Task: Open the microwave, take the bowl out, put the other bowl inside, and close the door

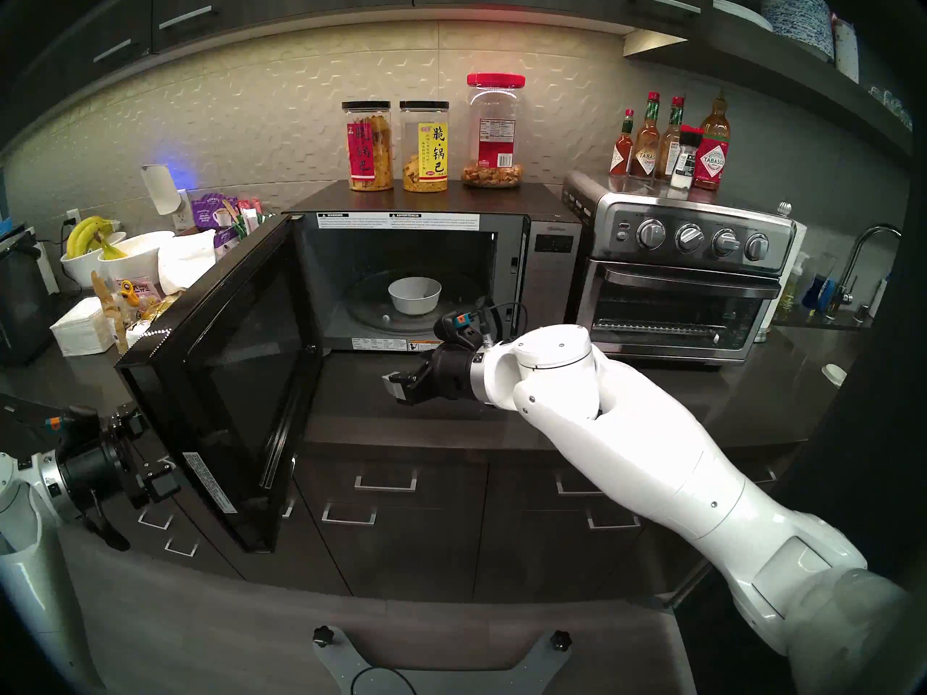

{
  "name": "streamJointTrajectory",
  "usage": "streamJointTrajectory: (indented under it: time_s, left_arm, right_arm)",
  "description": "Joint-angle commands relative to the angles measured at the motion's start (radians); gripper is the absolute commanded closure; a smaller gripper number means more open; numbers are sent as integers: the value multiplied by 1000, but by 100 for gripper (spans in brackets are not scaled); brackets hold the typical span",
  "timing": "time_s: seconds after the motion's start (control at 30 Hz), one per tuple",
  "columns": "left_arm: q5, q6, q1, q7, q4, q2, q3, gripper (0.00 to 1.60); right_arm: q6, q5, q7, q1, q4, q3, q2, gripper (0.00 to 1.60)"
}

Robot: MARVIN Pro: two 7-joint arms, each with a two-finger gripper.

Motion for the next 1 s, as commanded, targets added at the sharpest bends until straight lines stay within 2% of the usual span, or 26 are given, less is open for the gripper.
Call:
streamJointTrajectory:
  time_s: [0.0, 0.4, 0.63, 0.97]
  left_arm:
    - [-4, -1, 1, -6, -14, 2, 0, 0]
    - [-3, -1, 0, -6, -14, 2, 0, 0]
    - [-2, -1, -1, -6, -14, 2, 0, 0]
    - [-2, 0, -1, -7, -14, 2, 0, 0]
  right_arm:
    - [-20, -34, -70, 45, 41, -15, -111, 0]
    - [-32, -68, -86, 142, 243, -49, -226, 0]
    - [-40, -76, -80, 196, 344, -45, -283, 0]
    - [-61, -92, -50, 241, 433, -41, -316, 0]
